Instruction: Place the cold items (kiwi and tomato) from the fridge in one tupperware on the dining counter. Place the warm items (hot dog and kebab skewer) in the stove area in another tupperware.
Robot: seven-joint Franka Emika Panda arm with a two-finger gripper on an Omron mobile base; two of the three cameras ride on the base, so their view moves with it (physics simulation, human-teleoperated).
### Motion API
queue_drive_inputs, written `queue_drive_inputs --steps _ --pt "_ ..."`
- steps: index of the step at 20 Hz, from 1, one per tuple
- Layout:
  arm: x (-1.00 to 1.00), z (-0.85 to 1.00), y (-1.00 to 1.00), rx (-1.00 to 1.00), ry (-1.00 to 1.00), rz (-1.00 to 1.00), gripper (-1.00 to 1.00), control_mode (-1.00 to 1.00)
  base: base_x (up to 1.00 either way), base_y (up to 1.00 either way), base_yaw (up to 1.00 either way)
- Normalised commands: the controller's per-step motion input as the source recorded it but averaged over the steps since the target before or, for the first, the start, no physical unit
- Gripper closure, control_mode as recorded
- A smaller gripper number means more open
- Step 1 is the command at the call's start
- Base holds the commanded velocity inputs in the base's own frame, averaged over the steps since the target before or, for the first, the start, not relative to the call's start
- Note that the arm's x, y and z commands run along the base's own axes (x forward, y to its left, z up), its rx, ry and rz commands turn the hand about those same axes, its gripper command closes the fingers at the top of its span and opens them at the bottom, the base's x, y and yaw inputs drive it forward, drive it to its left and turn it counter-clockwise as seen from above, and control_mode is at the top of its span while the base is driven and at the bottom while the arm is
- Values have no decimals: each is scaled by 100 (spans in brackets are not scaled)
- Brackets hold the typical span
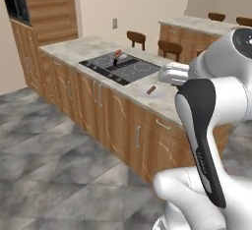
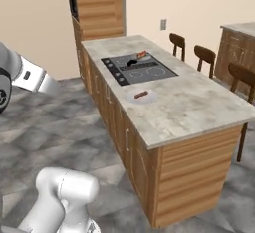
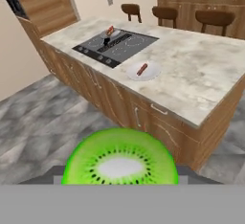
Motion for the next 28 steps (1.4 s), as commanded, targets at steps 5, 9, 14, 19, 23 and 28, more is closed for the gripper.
queue_drive_inputs --steps 5,9,14,19,23,28 --pt "0 0 0 0 0 0 100 100 0 -100 -11" --pt "0 0 0 0 0 0 100 100 1 -100 -13" --pt "0 0 0 0 0 0 100 100 4 -100 -17" --pt "0 0 0 0 0 0 100 100 18 -100 -23" --pt "0 0 0 0 0 0 100 100 40 -96 -26" --pt "0 0 0 0 0 0 100 100 50 -88 -28"
